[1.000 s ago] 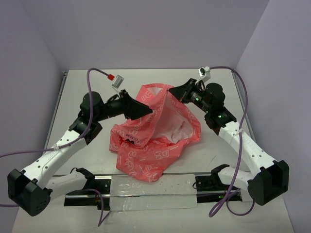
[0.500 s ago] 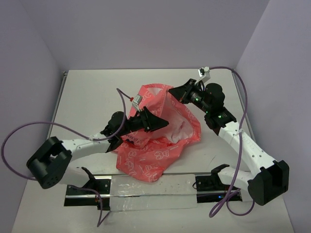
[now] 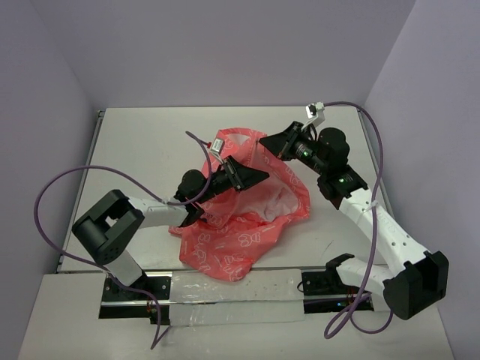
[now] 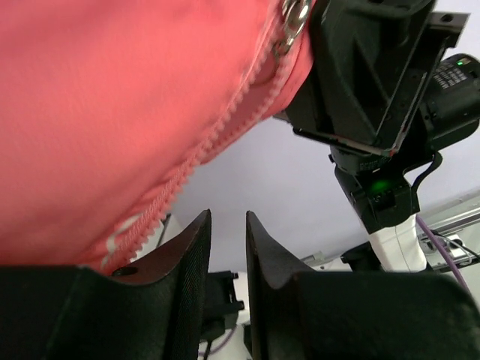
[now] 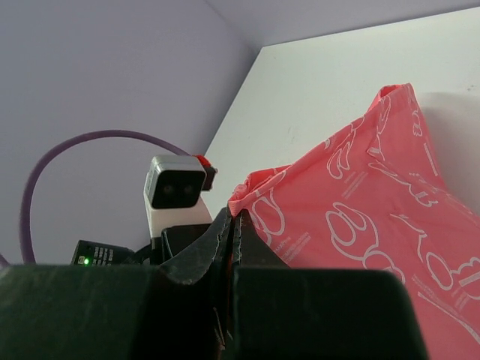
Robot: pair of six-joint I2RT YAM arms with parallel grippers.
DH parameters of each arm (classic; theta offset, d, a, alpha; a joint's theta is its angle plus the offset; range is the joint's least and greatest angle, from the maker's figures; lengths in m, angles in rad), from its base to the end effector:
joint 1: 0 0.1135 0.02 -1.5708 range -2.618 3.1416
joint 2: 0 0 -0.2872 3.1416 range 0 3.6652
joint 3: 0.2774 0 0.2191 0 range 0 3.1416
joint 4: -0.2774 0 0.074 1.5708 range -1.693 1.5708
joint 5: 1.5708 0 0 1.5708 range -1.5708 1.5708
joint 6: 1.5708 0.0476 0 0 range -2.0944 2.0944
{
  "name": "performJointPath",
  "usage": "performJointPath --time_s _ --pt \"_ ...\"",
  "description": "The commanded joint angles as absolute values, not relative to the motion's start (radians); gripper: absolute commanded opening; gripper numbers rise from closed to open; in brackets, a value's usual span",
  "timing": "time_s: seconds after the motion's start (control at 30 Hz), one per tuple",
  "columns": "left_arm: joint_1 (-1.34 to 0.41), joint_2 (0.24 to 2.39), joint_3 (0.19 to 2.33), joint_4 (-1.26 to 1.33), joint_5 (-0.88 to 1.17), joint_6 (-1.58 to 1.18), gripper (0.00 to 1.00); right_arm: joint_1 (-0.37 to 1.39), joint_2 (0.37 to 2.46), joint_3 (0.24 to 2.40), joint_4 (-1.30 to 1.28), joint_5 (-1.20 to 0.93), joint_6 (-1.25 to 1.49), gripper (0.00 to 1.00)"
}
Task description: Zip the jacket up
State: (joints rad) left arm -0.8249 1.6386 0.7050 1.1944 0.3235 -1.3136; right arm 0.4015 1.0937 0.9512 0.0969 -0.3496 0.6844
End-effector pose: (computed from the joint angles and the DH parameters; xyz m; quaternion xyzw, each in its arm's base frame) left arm 0.2116 -0.2513 0.2971 -0.0215 0.6142 -0.7335 0.2903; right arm 0.1997 0.1025 0.3927 -0.0186 0.7218 0.4591 0.5175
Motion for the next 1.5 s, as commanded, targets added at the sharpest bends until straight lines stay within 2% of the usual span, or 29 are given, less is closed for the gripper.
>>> performJointPath --time_s 0.0,0.2,0.7,0.8,1.03,1.3,1.47 --pt "-0.797 1.629 0.752 1.351 0.274 -1.230 0.32 0.403 1.029 1.000 0.159 -0.385 0.698 0.00" --pt "-0.710 1.638 0.729 1.456 0.307 -1.268 0.43 0.400 1.028 1.008 0.150 -0.432 0.693 0.00" --pt "-0.667 1.741 0.817 1.675 0.396 -1.382 0.37 0.399 1.049 1.011 0.170 -0.520 0.712 0.00" --pt "-0.667 1.746 0.830 1.712 0.390 -1.410 0.33 0.397 1.052 1.003 0.183 -0.531 0.718 0.00" --pt "-0.666 1.666 0.803 1.644 0.360 -1.364 0.30 0.379 1.057 0.994 0.198 -0.562 0.742 0.00" --pt "-0.657 1.504 0.783 1.276 0.260 -1.213 0.43 0.232 1.130 0.957 0.367 -0.846 0.881 0.00" --pt "-0.663 1.438 0.802 1.148 0.267 -1.196 0.42 0.230 1.178 1.010 0.325 -0.920 0.847 0.00"
